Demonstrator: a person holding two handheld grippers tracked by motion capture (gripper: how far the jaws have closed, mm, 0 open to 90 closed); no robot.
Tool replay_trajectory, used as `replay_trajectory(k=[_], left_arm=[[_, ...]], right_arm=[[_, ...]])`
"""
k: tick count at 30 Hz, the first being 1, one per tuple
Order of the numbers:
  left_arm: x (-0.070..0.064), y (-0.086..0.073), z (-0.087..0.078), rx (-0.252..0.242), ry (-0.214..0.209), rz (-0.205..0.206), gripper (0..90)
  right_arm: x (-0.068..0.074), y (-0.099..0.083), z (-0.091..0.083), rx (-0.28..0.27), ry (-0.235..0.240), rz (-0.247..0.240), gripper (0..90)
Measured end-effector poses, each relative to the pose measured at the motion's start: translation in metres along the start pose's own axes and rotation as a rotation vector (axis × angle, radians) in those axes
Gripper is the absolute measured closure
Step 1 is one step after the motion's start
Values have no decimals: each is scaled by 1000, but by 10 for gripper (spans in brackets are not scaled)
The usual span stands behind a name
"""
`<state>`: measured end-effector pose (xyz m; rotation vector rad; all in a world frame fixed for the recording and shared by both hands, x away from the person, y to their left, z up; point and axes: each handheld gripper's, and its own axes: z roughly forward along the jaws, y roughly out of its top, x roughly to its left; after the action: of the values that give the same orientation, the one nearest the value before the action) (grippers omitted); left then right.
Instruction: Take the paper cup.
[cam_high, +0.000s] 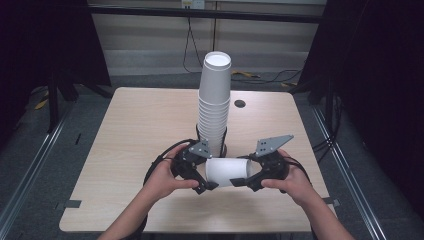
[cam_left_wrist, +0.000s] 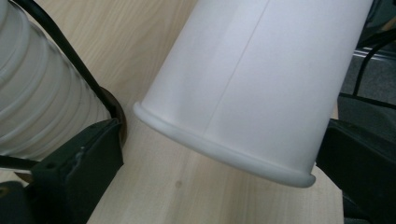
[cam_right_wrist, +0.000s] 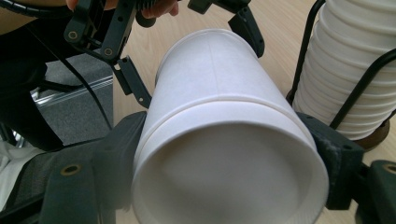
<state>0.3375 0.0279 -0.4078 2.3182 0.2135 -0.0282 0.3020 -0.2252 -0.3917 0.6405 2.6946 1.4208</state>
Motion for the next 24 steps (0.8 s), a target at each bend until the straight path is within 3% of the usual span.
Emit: replay_trajectory(k=[2, 8, 14, 24], left_arm=[[0, 0, -1, -7, -14, -9, 75], [0, 0, -3, 0, -8, -2, 90], [-1, 3, -5, 15, 32, 13, 20], [0, 7, -1, 5, -9, 8, 0]], right_arm=[[0, 0, -1, -3, -5, -1, 236], [0, 0, 0, -9, -4, 6, 235], [0, 1, 1, -11, 0, 1, 236], [0, 2, 3, -18, 19, 4, 236]])
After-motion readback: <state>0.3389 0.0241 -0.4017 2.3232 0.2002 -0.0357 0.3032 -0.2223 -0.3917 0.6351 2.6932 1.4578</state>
